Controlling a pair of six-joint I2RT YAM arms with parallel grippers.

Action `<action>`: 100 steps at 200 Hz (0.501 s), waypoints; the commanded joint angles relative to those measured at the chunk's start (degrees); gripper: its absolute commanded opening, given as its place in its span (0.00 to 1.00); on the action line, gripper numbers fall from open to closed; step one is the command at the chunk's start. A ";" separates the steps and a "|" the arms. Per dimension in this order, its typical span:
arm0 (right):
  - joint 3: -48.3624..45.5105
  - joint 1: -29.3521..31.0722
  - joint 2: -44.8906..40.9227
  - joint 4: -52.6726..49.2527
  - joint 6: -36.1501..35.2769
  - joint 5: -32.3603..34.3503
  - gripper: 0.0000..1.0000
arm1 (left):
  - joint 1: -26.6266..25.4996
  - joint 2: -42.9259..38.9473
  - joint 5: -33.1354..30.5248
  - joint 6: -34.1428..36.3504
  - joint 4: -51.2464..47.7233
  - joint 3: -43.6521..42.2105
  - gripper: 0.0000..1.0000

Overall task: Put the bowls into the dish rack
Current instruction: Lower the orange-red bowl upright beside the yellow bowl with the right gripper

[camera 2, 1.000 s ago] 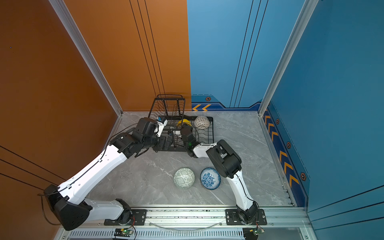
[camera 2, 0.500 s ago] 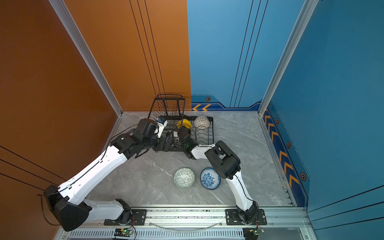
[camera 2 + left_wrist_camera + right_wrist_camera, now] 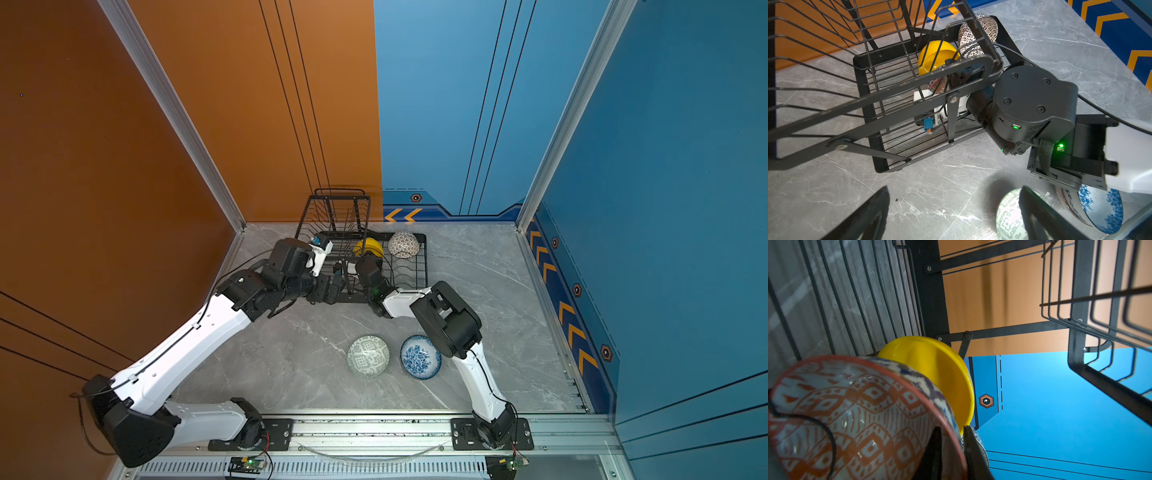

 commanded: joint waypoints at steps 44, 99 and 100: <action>1.17 -0.76 -4.03 -3.66 1.40 1.34 0.31 | 0.40 -1.27 0.40 -0.61 0.46 -0.44 0.98; -0.04 -1.06 -6.49 -7.11 3.78 -0.05 0.91 | 0.41 -1.66 0.23 -0.83 0.46 -0.87 0.98; -0.14 -1.06 -6.48 -7.11 3.82 -0.08 0.92 | 0.45 -1.64 0.23 -0.81 0.46 -0.88 0.98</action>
